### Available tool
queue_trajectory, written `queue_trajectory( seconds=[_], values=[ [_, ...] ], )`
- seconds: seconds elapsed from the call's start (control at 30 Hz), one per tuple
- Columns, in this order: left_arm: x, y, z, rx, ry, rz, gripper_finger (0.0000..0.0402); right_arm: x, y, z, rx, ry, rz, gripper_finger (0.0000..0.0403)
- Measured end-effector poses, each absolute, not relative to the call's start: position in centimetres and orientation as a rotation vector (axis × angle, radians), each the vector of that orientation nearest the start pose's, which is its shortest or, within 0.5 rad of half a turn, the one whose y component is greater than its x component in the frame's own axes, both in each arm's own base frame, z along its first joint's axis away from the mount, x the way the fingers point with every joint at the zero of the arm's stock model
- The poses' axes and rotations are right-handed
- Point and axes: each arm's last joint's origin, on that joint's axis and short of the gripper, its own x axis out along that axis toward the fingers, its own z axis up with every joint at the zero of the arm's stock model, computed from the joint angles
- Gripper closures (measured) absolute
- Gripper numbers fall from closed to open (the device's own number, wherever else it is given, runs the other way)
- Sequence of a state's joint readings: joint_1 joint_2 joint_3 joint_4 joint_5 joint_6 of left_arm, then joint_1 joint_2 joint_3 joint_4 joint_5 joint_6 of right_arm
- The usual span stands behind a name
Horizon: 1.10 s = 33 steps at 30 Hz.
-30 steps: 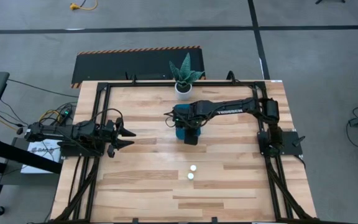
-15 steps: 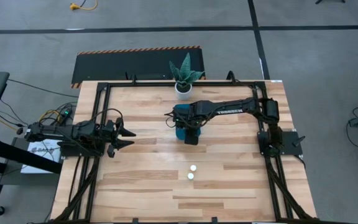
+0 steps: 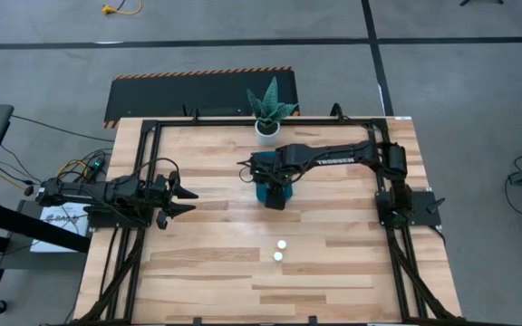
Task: Pick and place pill bottles into a basket
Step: Put the yellow pill bottle into the blue bin
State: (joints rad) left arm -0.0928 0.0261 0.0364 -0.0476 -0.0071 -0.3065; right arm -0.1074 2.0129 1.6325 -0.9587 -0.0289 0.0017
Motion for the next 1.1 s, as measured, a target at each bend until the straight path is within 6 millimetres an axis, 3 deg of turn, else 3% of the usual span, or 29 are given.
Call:
queue_trajectory(
  seconds=[0.2,0.3,0.4,0.57,0.73,0.93,1.1],
  values=[
    [9.7,-0.9,16.9,-0.304,0.050,-0.079,0.0232,41.5,-3.6,25.7,0.114,1.238,-0.047,0.0199],
    [9.7,-0.9,16.9,-0.304,0.051,-0.079,0.0232,41.6,-1.8,27.9,0.113,1.199,0.022,0.0204],
    [9.7,-0.9,16.9,-0.304,0.050,-0.079,0.0232,41.7,1.0,28.9,0.083,1.179,0.089,0.0208],
    [9.7,-0.9,16.9,-0.304,0.050,-0.079,0.0232,40.6,6.4,28.2,-0.001,1.261,0.203,0.0209],
    [9.7,-0.9,16.9,-0.305,0.051,-0.079,0.0232,39.2,10.3,26.6,-0.069,1.333,0.281,0.0213],
    [9.7,-0.9,16.9,-0.304,0.050,-0.079,0.0232,37.5,13.2,24.9,-0.131,1.423,0.331,0.0223],
    [9.7,-0.9,16.9,-0.304,0.050,-0.079,0.0232,37.1,13.5,23.7,-0.123,1.459,0.310,0.0230]
  ],
)
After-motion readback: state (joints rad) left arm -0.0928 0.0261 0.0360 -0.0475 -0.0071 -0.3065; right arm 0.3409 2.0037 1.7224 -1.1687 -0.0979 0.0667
